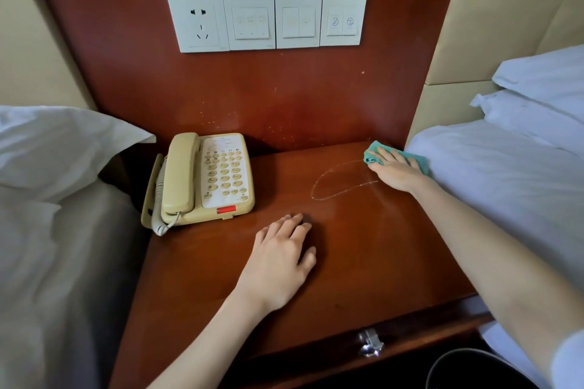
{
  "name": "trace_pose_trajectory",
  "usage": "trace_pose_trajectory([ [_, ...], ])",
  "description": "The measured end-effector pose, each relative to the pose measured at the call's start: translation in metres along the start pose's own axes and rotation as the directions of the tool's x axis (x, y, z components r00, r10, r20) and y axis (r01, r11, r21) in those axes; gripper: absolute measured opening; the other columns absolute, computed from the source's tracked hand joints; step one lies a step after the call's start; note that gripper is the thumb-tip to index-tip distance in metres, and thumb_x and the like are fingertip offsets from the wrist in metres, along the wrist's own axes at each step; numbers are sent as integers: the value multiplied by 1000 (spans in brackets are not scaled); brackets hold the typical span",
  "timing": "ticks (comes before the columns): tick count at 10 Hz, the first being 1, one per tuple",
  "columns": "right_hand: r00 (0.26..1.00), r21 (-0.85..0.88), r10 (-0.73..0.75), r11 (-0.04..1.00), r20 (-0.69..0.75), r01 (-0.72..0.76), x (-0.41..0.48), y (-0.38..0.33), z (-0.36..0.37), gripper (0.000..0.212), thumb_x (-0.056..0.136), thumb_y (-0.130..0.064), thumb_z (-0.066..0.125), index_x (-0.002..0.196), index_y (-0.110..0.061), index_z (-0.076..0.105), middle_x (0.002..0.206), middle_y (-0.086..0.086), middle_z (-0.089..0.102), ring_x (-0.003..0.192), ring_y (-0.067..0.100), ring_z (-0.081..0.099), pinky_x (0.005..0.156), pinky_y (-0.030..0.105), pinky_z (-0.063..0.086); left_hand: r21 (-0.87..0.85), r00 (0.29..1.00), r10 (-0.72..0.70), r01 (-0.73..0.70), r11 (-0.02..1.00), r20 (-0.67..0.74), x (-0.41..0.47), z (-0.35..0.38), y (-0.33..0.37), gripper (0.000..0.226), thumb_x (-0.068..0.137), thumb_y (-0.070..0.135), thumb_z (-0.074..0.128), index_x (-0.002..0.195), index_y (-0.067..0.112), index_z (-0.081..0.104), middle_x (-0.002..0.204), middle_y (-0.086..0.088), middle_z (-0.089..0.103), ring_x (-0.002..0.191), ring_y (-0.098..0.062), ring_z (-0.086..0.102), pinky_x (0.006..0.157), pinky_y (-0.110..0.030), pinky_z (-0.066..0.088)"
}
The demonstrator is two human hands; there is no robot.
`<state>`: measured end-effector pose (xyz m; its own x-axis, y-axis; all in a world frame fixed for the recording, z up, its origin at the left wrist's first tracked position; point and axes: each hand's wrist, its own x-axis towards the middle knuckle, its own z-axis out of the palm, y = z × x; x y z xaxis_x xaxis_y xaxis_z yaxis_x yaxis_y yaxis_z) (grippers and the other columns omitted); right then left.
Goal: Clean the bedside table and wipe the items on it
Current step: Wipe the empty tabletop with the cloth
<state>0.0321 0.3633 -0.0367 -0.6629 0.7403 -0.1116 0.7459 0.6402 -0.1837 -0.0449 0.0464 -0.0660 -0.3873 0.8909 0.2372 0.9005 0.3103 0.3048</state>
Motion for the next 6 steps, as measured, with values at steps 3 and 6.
trace_pose_trajectory([
  [3, 985, -68, -164, 984, 47, 167, -47, 4, 19, 48, 103, -43, 11, 145, -43, -13, 159, -16, -12, 146, 8, -13, 116, 45, -7, -2, 1000, -1, 1, 1000, 11, 0, -2, 1, 49, 96, 42, 37, 142, 23, 38, 154, 2, 31, 144, -17, 21, 114, -35, 19],
  [6, 987, -61, -158, 985, 35, 160, -42, -5, 19, 48, 103, -41, 11, 149, -41, -5, 160, -15, -9, 147, 9, -10, 116, 46, -6, 4, 1000, 5, -5, 1000, 9, -1, -2, 0, 49, 97, 41, 36, 143, 23, 37, 155, 2, 30, 144, -16, 20, 114, -35, 18],
])
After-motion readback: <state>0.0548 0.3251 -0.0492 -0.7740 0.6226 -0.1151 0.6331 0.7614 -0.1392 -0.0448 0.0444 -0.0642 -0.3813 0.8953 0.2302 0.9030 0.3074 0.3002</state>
